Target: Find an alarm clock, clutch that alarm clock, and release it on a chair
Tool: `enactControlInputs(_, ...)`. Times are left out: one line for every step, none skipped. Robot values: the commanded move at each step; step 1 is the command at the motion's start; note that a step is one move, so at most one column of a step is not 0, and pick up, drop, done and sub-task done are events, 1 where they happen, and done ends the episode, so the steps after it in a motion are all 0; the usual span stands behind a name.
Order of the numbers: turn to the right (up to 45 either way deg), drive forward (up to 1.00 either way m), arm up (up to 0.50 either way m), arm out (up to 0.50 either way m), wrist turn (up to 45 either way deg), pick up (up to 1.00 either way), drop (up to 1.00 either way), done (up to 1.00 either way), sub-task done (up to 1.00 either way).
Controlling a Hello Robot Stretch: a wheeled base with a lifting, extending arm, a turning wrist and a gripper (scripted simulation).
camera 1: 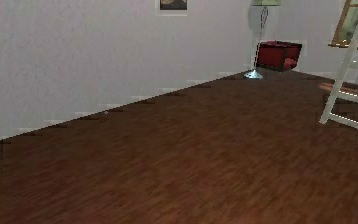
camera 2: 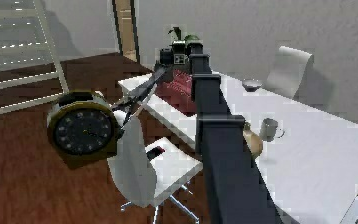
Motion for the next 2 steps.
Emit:
enactControlInputs(0.0,0.0,0.0,0.0,45.0,0.0,0.0,0.0,0.0)
enactControlInputs(0.0,0.0,0.0,0.0,45.0,0.0,0.0,0.0,0.0)
